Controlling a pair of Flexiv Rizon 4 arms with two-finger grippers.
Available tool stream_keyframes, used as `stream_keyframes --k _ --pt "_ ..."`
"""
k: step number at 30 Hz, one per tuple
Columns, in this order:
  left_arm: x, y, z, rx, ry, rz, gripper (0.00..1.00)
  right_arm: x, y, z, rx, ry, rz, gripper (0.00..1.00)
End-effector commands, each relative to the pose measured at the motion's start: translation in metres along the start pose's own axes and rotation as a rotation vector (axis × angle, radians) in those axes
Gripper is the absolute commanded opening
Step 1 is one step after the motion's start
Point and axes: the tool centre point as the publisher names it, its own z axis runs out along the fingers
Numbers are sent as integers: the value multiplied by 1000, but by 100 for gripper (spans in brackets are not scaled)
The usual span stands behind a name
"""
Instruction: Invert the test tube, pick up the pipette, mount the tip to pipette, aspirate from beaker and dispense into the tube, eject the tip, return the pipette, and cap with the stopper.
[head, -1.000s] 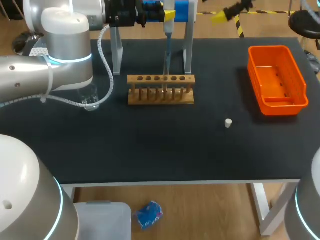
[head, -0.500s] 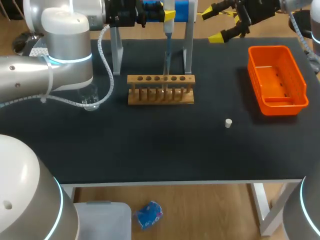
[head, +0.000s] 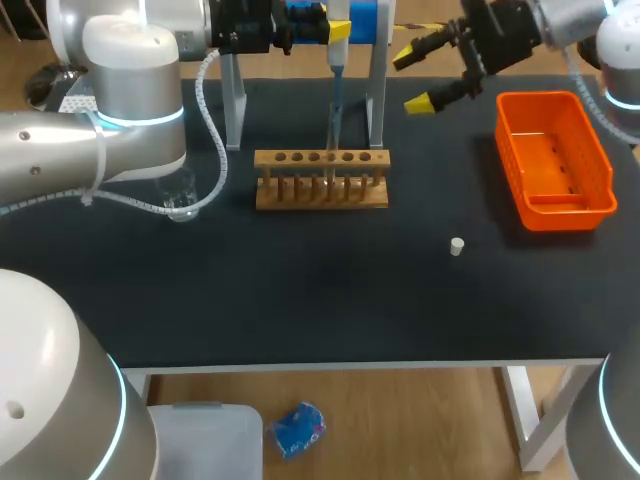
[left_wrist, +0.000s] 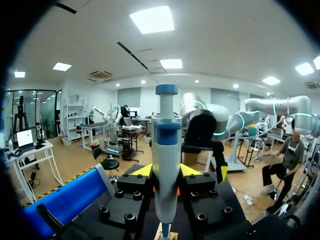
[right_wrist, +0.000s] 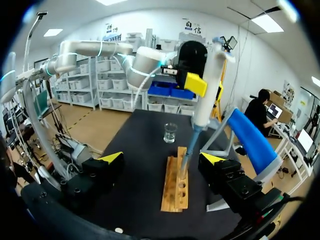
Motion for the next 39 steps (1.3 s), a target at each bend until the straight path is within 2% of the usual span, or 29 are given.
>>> stream_keyframes --k 1,9,17,29,39 --pt "1 0 0 0 -5 0 0 -11 -17 14 -3 12 8 100" --pt "1 0 0 0 -5 0 0 -24 -47 36 24 -2 25 100" --pt "1 0 0 0 -5 0 0 -36 -64 65 54 5 8 100" --pt "1 0 0 0 -5 0 0 -47 -66 92 76 14 -27 100" --pt "1 0 0 0 -5 0 0 -45 -65 97 54 -23 -40 100"
